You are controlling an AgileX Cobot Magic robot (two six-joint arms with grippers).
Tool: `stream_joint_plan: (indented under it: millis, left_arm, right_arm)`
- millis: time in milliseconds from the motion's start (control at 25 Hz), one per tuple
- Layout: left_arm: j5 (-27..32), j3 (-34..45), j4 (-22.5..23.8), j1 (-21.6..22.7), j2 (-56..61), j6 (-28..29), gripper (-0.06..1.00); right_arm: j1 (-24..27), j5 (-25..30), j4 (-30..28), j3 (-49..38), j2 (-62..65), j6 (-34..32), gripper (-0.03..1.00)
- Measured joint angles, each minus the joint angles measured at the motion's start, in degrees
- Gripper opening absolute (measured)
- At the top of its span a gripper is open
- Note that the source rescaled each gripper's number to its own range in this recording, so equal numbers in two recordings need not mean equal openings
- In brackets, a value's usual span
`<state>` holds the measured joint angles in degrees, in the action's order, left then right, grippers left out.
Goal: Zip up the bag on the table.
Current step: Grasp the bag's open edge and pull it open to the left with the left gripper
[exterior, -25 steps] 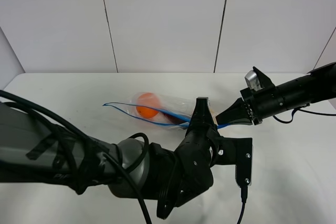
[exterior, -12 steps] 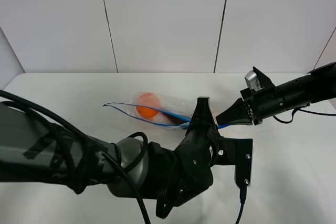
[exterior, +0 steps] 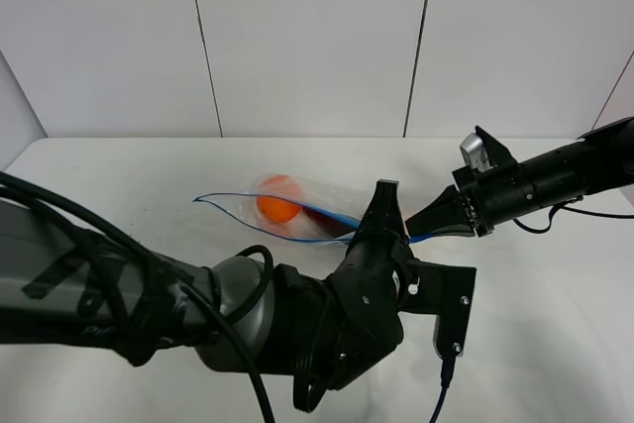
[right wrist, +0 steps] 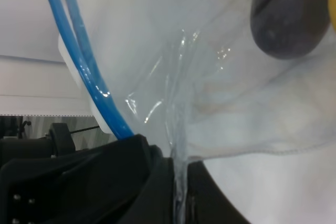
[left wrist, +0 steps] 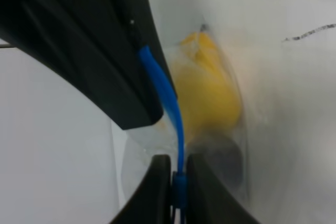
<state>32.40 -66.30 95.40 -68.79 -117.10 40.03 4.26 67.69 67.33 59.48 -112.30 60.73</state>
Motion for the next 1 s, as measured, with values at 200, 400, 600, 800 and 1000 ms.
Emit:
stream_joint_plan:
  millis: [200,400,600,800,1000]
  left_arm:
    - [0.2,0.0,-1.6,0.3,0.0,-0.1,0.0]
    - [0.9,0.0,-3.3,1.1,0.2,-2.3,0.0]
    - [1.0,0.3,-5.3,2.9,0.6,-4.0,0.0]
    - [1.5,3.0,-5.3,4.3,0.7,-4.5,0.0]
    - [1.4,6.0,-5.2,5.9,1.4,-4.6,0.0]
  right_arm:
    - [0.0,-0.2,0.0,0.0,0.0,0.0,0.0]
    - [0.0,-0.9,0.3,0.0,0.0,0.0,0.0]
    - [0.0,-2.1,0.2,0.0,0.0,0.0,0.0]
    - [0.0,-3.5,-0.7,0.0,0.0,-0.2,0.0]
    - [0.0,-4.3,-1.1,0.0,0.0,-0.2,0.0]
